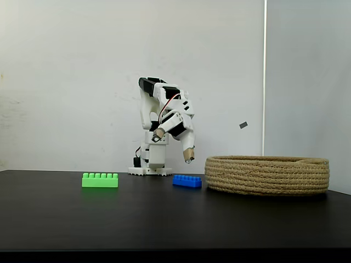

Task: Place the lego blocks in the tray

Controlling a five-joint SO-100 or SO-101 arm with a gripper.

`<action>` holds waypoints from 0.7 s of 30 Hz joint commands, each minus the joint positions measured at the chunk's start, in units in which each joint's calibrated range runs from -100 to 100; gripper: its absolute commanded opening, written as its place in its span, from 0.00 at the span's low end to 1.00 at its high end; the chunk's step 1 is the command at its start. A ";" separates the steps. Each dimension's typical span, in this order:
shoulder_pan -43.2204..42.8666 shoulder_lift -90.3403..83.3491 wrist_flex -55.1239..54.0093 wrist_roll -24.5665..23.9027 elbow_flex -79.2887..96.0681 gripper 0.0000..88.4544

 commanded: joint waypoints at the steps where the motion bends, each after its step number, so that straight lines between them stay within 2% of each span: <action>1: 0.73 -2.50 -2.67 1.07 1.82 0.52; 13: -5.78 1.97 -10.59 -2.30 5.47 0.56; 21: -4.96 9.45 -17.83 -4.74 7.02 0.55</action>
